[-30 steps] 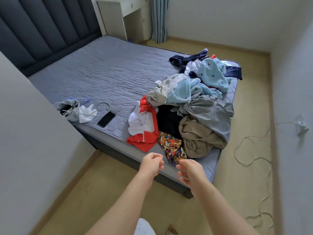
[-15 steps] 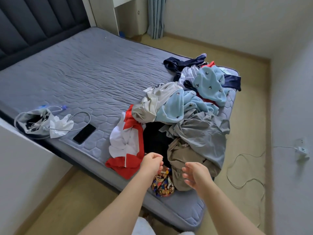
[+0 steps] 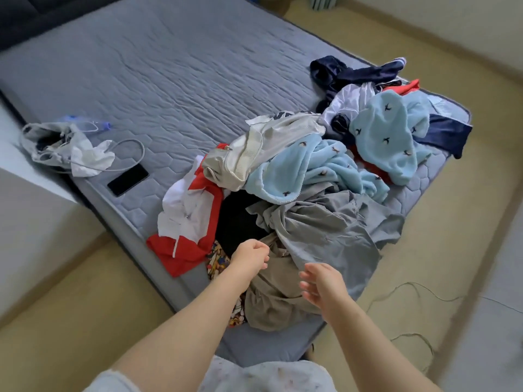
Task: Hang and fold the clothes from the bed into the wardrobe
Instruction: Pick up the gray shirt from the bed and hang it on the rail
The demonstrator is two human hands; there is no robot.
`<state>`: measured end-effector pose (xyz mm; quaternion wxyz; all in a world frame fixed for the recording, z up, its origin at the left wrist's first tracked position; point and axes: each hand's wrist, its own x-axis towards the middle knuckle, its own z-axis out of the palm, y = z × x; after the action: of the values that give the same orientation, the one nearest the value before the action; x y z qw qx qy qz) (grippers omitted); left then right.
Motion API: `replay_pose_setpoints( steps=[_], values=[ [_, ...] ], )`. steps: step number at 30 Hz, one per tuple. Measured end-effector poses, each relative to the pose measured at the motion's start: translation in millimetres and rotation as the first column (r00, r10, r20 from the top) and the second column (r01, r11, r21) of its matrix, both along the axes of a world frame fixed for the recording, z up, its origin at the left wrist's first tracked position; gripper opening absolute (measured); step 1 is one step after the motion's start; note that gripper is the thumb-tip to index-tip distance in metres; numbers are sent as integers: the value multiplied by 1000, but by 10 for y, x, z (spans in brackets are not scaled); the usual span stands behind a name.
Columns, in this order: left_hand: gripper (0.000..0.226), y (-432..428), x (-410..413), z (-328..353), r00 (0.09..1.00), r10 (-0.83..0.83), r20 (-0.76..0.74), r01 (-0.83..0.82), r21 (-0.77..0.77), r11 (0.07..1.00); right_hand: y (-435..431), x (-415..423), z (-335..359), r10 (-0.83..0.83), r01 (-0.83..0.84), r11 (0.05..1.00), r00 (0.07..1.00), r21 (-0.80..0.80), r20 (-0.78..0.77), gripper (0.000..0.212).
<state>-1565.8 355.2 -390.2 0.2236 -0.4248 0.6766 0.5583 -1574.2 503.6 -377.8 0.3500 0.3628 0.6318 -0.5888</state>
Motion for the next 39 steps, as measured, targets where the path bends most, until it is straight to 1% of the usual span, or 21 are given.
replay_pose_setpoints(
  steps=[3,7,9,10,12,14,15,17,18,19,20,21,22,26,28,32,34,36,39],
  values=[
    [14,222,-148,-166,994,72,78,-71,-21,997,238,-310,-101,83,-83,997,996,4,37,14],
    [16,427,-416,-366,977,137,164,-132,-42,990,478,-649,-268,114,-113,993,990,-17,80,12],
    [22,493,-589,-498,959,217,185,-212,-44,976,566,-795,-374,116,-114,993,988,-19,101,13],
    [27,521,-676,-583,946,266,184,-267,-16,964,605,-860,-431,115,-114,993,987,-15,110,14],
    [40,568,-838,-773,904,389,178,-409,92,908,670,-977,-554,117,-118,993,985,-3,128,15],
    [59,616,-956,-915,826,531,192,-562,188,806,722,-1058,-675,135,-138,990,981,9,140,15],
    [66,639,-1003,-994,794,573,202,-607,221,763,743,-1087,-729,143,-146,989,979,10,144,15],
    [69,697,-1075,-1121,769,598,225,-639,256,725,771,-1127,-814,152,-155,988,977,10,152,15],
    [63,725,-1095,-1166,768,594,238,-640,254,725,779,-1141,-841,155,-159,987,976,10,154,15],
    [49,752,-1109,-1193,767,594,243,-641,237,730,783,-1151,-860,158,-161,987,975,10,156,15],
    [30,772,-1120,-1204,769,594,238,-637,206,742,785,-1158,-870,160,-163,987,975,10,158,14],
    [17,789,-1115,-1189,778,587,223,-625,180,759,783,-1161,-870,165,-169,985,974,14,155,14],
    [15,794,-1090,-1178,791,578,201,-609,166,776,778,-1160,-861,175,-181,983,973,24,148,13],
    [25,714,-841,-1005,861,492,129,-508,179,842,691,-1117,-733,219,-225,973,970,46,105,11],
    [26,629,-631,-866,891,448,77,-454,170,875,602,-1072,-606,235,-238,970,969,37,78,12],
    [25,385,-196,-514,921,387,-54,-380,101,919,377,-919,-290,278,-278,960,960,36,-8,15],
    [27,256,10,-314,917,372,-145,-365,73,928,274,-798,-148,312,-310,950,948,40,-66,15],
    [28,116,212,-100,918,325,-225,-333,4,943,164,-636,-47,377,-368,925,917,90,-132,16],
    [28,-106,571,170,946,148,-288,-205,-178,962,-20,-308,71,503,-457,860,832,226,-234,21]
  ],
)
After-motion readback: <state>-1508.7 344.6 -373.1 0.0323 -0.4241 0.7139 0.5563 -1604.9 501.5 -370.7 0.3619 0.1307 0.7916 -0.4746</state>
